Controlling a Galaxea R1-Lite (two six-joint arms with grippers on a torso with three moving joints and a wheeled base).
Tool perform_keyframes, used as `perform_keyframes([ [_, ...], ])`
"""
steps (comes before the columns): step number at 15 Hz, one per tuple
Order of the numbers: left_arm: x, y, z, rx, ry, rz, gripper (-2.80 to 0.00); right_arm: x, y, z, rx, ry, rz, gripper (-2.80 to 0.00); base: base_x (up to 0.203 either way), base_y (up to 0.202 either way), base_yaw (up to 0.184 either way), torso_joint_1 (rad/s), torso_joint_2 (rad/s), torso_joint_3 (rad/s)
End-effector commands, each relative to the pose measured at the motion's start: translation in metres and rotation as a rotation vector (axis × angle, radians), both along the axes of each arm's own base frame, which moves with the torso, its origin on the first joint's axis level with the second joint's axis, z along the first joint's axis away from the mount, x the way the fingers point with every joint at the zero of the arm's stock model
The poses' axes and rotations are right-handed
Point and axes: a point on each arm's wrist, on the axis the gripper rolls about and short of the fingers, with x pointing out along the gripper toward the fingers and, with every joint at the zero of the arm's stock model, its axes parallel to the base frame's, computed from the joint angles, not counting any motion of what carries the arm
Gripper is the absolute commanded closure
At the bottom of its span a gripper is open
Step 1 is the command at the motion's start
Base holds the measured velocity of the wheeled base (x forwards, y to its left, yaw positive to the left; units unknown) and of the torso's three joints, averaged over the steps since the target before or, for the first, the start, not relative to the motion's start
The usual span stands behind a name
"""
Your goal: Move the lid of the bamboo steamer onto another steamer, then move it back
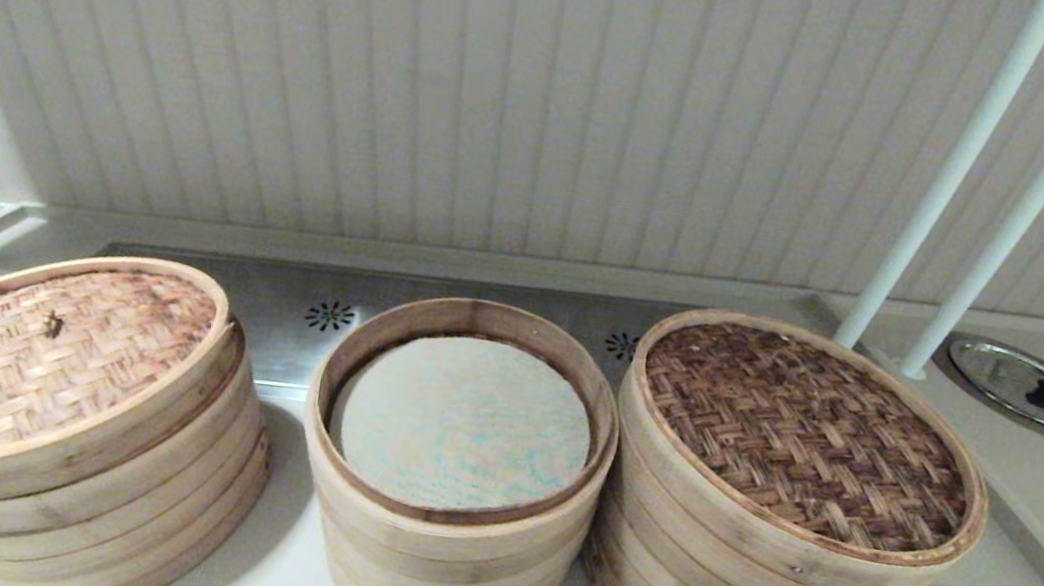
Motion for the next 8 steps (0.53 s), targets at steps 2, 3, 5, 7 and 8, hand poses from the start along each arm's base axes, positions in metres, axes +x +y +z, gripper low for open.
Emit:
perform_keyframes([
  [2, 0.0000, 0.0000, 0.0000, 0.000, -0.001, 0.000, 0.00, 0.0004, 0.0000, -0.0003, 0.000, 0.006, 0.002, 0.00, 0.000, 0.000, 0.000, 0.000, 0.00, 0.000],
  [3, 0.0000, 0.0000, 0.0000, 0.000, 0.000, 0.000, 0.00, 0.0003, 0.0000, 0.0002, 0.000, 0.004, 0.002, 0.00, 0.000, 0.000, 0.000, 0.000, 0.00, 0.000],
  [5, 0.0000, 0.0000, 0.0000, 0.000, -0.001, 0.000, 0.00, 0.0003, 0.0000, 0.0002, 0.000, 0.004, 0.001, 0.00, 0.000, 0.000, 0.000, 0.000, 0.00, 0.000],
  [7, 0.0000, 0.0000, 0.0000, 0.000, -0.001, 0.000, 0.00, 0.0003, 0.0000, 0.0002, 0.000, 0.004, 0.001, 0.00, 0.000, 0.000, 0.000, 0.000, 0.00, 0.000],
  [8, 0.0001, 0.0000, 0.0001, 0.000, 0.001, 0.000, 0.00, 0.0003, 0.0000, 0.0002, 0.000, 0.004, 0.002, 0.00, 0.000, 0.000, 0.000, 0.000, 0.00, 0.000],
])
